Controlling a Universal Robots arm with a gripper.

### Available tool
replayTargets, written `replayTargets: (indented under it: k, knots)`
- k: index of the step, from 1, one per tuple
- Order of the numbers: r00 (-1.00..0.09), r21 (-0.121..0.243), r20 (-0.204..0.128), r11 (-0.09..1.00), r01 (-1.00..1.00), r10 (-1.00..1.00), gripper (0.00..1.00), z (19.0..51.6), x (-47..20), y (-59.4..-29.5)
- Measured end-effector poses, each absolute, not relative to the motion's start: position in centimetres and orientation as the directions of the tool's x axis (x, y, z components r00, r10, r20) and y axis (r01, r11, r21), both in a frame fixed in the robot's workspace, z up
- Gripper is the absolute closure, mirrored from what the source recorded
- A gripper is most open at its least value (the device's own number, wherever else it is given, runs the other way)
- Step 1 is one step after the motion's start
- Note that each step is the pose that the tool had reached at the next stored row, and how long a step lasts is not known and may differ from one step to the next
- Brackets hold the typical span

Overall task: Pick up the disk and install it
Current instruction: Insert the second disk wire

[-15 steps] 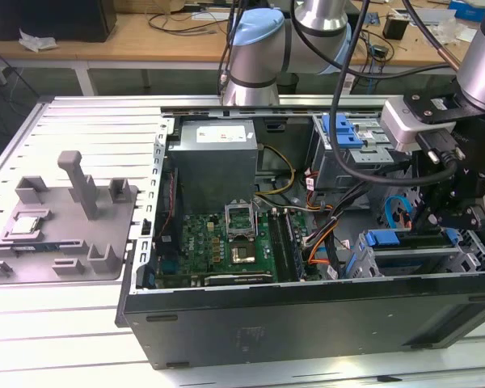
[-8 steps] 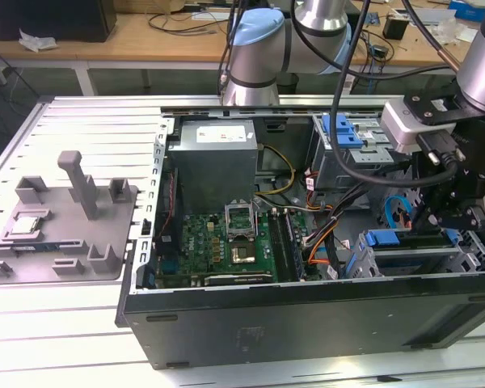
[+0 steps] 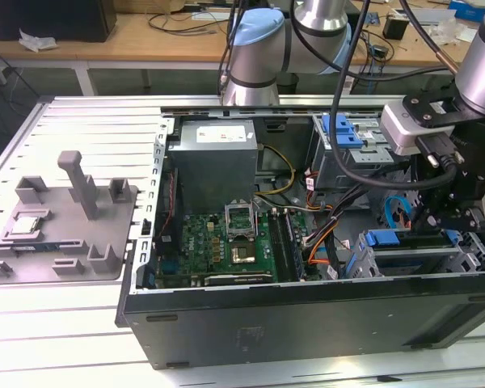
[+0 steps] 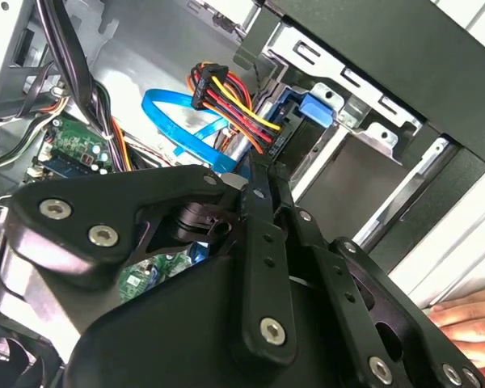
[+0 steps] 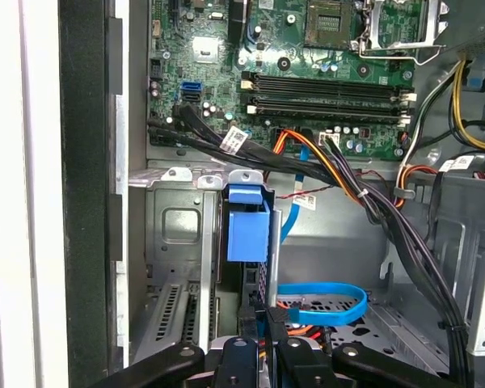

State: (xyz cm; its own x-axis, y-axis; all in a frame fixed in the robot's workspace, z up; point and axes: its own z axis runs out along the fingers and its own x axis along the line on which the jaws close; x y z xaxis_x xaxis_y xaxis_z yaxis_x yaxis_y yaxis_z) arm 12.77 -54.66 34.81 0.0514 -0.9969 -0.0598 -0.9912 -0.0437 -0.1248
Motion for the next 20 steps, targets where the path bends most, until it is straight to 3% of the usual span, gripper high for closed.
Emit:
replayTargets:
  k: [20]
  knots:
    - [0.1,-0.125,-0.06,-0.092,-0.988,-0.993,0.84,33.89,12.84,-54.64]
